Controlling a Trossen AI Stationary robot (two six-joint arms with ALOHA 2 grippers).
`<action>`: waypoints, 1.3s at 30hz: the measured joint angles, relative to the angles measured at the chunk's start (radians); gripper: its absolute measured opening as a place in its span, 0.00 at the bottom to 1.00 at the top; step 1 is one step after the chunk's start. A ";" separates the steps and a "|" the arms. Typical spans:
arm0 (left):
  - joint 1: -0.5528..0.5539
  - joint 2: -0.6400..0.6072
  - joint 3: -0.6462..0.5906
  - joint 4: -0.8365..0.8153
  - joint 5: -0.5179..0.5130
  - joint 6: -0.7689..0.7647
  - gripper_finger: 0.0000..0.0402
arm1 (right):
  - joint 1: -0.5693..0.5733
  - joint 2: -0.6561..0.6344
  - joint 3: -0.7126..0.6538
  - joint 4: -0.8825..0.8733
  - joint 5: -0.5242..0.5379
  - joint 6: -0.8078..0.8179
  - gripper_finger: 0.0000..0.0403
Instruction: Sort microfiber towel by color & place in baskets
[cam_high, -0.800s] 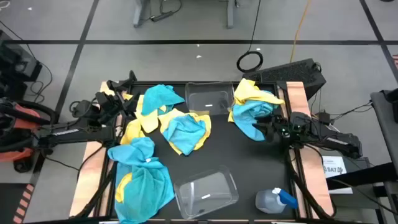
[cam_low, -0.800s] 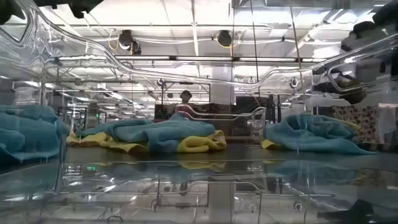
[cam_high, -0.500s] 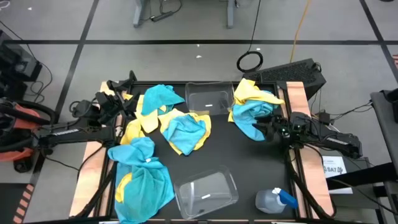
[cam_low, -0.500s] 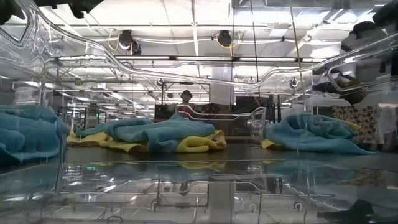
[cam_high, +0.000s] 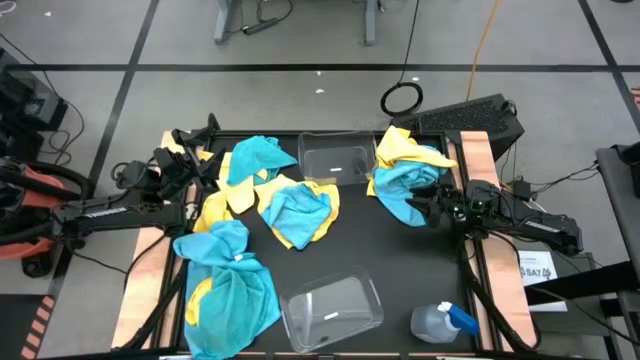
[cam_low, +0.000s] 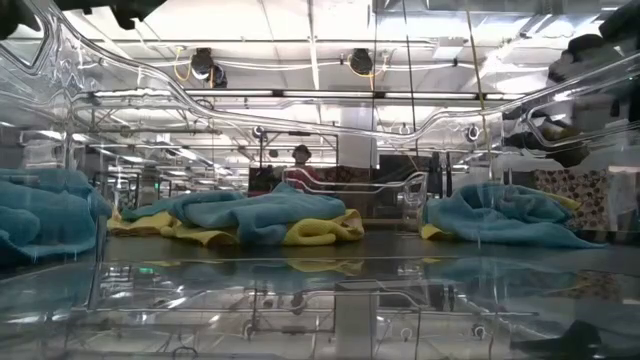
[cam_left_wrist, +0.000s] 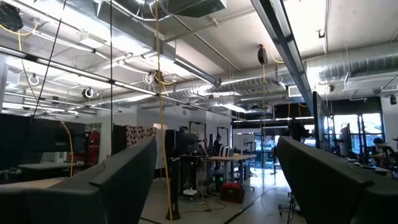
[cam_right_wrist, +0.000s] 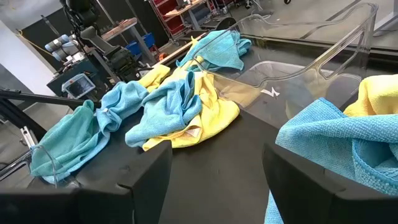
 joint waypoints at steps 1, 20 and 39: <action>0.000 0.000 0.000 0.000 0.000 0.000 0.84 | 0.000 0.000 0.000 0.000 0.000 0.000 0.60; 0.000 0.000 0.000 0.000 0.000 0.000 0.84 | 0.000 0.000 0.000 0.000 0.000 0.000 0.60; 0.000 0.000 0.000 0.000 0.000 0.000 0.84 | 0.000 0.000 0.000 0.000 0.000 0.000 0.60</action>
